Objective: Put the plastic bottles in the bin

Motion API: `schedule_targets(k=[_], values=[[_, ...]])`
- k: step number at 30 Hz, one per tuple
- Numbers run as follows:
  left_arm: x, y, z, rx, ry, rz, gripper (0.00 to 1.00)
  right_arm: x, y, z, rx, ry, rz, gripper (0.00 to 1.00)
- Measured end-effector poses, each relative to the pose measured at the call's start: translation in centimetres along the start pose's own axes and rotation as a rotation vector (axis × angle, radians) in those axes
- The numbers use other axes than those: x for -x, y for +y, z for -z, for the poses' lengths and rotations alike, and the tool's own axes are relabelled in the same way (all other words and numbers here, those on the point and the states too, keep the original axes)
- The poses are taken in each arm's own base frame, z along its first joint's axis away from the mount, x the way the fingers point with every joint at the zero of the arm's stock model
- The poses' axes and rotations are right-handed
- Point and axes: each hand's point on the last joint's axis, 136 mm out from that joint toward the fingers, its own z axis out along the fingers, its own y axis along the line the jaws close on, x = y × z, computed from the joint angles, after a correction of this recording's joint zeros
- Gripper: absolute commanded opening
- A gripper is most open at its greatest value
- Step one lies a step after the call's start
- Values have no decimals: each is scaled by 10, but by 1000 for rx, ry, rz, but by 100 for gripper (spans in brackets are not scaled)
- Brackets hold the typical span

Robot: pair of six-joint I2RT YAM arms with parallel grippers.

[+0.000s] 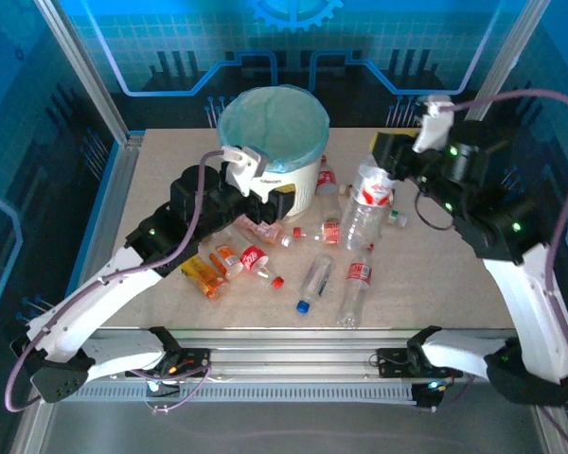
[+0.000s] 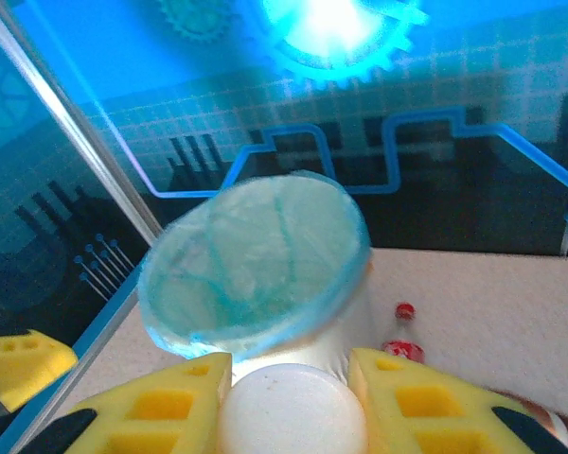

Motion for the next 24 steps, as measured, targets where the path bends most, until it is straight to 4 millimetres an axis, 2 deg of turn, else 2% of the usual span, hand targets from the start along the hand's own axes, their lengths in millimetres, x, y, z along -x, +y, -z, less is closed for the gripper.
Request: schedule_targets(k=[2, 6, 11, 19, 24], values=[[0, 7, 0, 19, -2, 17, 91, 5, 19, -17, 33, -4, 25, 11], [2, 23, 2, 68, -16, 33, 91, 4, 60, -42, 113, 2, 74, 11], [7, 39, 15, 135, -60, 36, 91, 9, 97, -57, 183, -27, 109, 11], [20, 52, 37, 214, -144, 17, 90, 30, 119, -70, 192, -121, 132, 10], [26, 57, 47, 244, -192, 6, 91, 54, 130, -77, 197, -198, 137, 8]])
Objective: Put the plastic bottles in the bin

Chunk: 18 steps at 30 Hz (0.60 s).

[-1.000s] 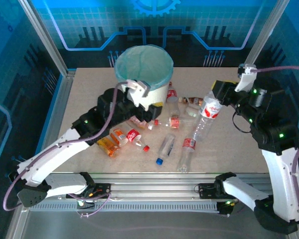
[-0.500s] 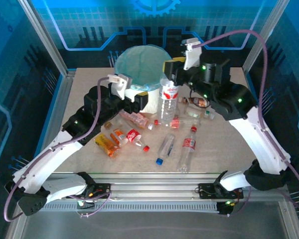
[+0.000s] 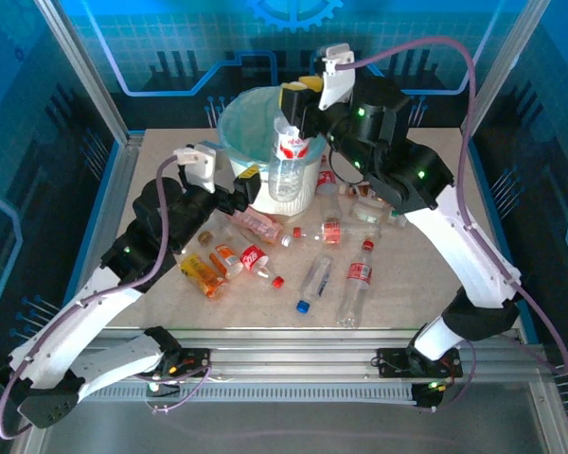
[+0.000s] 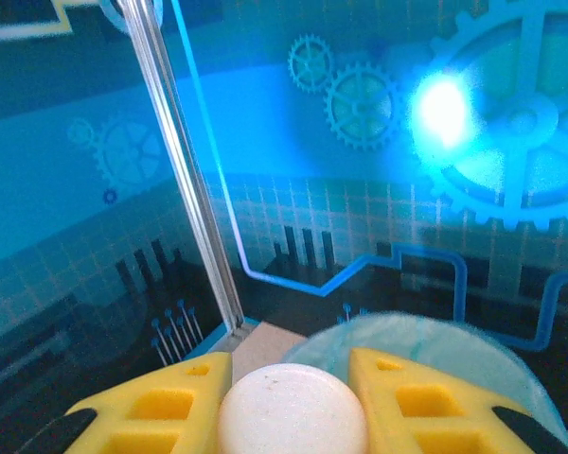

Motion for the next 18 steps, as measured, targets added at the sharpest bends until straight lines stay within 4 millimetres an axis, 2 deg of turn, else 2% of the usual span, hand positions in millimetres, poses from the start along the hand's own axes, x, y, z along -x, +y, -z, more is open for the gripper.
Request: schedule_targets(k=[1, 2, 5, 9, 13, 18], values=[[0, 1, 1, 3, -5, -5, 91, 6, 1, -3, -2, -18, 4, 8], [0, 1, 0, 4, -7, -8, 91, 13, 1, -6, -3, -41, 9, 1], [-2, 2, -2, 13, -6, -16, 91, 31, -4, -21, -12, -105, 22, 0], [-6, 2, -5, 16, -4, -19, 91, 34, -33, -54, -67, -146, 43, 0], [-11, 2, -9, 18, 7, -39, 91, 14, -70, -98, -131, -130, 71, 0], [-17, 1, -16, 21, 22, -59, 92, -44, -118, -157, -192, -30, 90, 0]])
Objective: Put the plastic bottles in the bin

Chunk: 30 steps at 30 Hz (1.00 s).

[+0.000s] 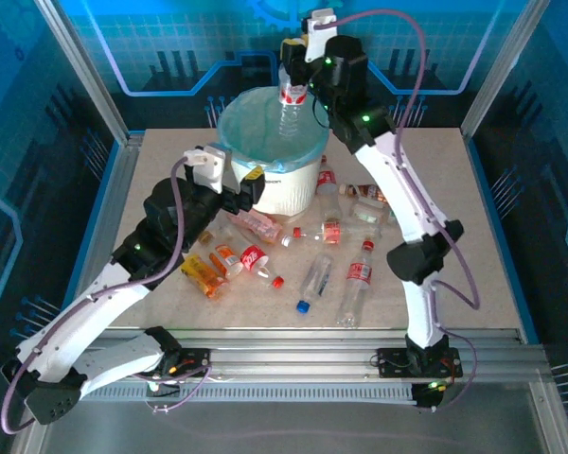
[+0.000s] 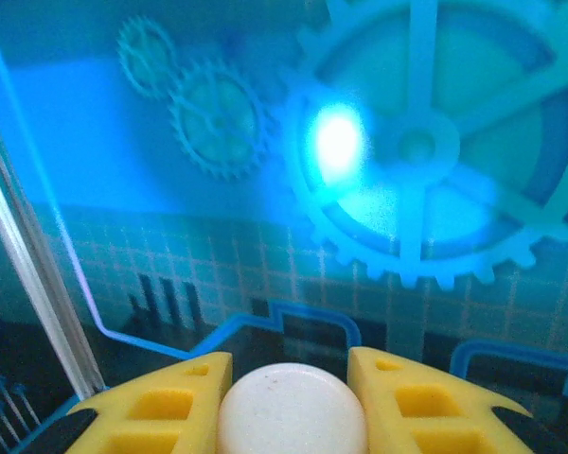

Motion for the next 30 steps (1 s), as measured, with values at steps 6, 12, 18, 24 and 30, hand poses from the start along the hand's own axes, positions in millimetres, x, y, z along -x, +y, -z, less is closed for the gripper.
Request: schedule_targets(k=[6, 12, 18, 24, 30], values=[[-14, 2, -14, 14, 39, -18, 92, -80, -12, -51, -2, 138, 12, 16], [-19, 3, -18, 18, 54, -22, 94, -135, -10, -67, 2, 251, 19, 50], [-23, 8, -22, 32, 64, -23, 94, -132, -12, -65, -14, 251, 21, 51], [-28, 8, -26, 25, 83, -25, 97, -110, -12, -48, -13, 251, 11, 51], [-37, -4, -38, -34, 168, -30, 97, -47, -2, 5, 25, 222, -35, 54]])
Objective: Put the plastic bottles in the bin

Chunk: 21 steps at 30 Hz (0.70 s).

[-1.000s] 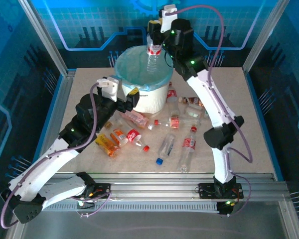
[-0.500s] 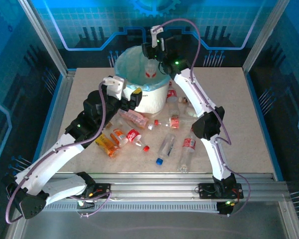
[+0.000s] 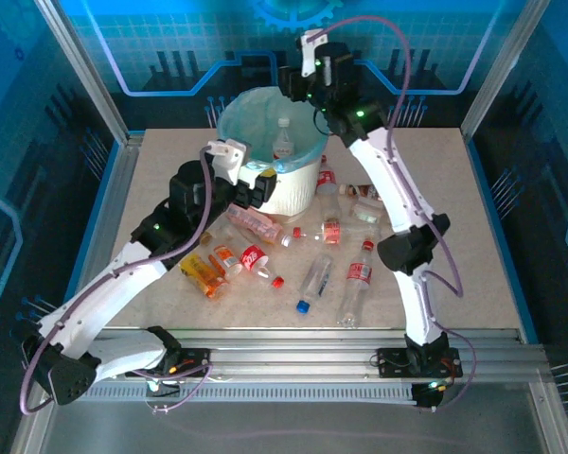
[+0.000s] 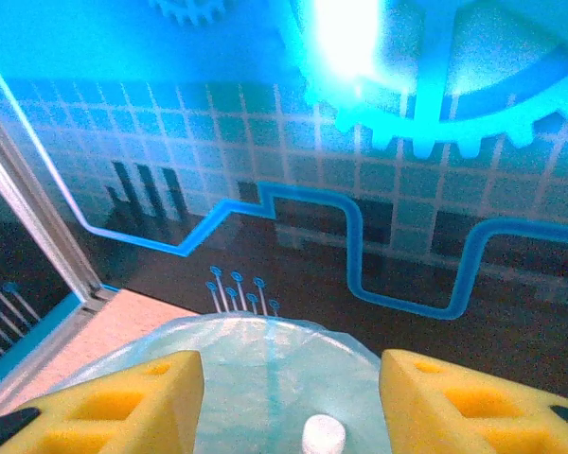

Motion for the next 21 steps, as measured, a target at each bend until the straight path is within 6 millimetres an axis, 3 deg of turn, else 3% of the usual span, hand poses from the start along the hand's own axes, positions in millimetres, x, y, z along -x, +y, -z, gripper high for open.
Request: schedule_targets(k=[4, 8, 11, 15, 21], values=[[5, -12, -1, -67, 32, 19, 95, 27, 10, 67, 34, -10, -17, 54], [13, -22, 1, -115, 48, 37, 93, 23, 13, 136, 68, 12, -35, 55], [20, -39, 3, -141, 61, 17, 94, -1, 3, 173, 58, 52, -53, 56], [24, -89, 12, -234, 67, -61, 94, -45, -18, 208, 15, 125, -80, 60], [13, -146, 22, -358, 106, -141, 94, -105, -69, 265, -116, 169, -136, 62]])
